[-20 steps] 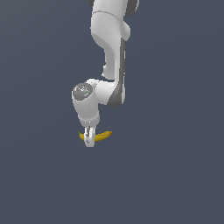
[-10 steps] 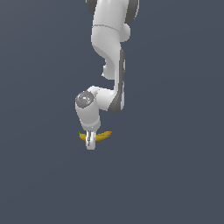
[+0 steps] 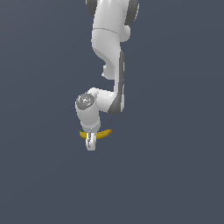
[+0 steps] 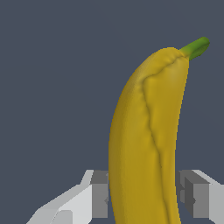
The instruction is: Pick up the object and move it to a goal position.
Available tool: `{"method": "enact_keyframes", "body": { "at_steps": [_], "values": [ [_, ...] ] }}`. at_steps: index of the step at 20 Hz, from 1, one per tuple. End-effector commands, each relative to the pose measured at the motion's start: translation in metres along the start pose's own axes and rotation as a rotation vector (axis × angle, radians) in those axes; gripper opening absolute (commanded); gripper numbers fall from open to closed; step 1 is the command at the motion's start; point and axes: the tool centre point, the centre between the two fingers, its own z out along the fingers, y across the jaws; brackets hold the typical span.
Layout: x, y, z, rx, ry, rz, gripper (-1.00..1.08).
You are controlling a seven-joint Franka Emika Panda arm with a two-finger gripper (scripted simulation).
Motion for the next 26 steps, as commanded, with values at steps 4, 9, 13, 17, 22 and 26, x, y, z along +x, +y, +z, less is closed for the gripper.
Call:
{"method": "enact_keyframes", "body": {
  "at_steps": [4, 9, 13, 17, 22, 26],
  "values": [
    [0.0, 0.001, 0.001, -0.002, 0.0, 0.001, -1.0],
    [0.0, 0.001, -0.004, 0.0, 0.0, 0.0, -1.0],
    [0.001, 0.004, -0.016, 0.0, -0.001, 0.0, -1.0],
    [0.003, 0.008, -0.037, 0.0, -0.001, 0.0, -1.0],
    [0.007, 0.017, -0.075, -0.001, -0.003, 0.001, -1.0],
    [0.011, 0.026, -0.116, -0.001, -0.003, 0.002, -1.0]
  ]
}}
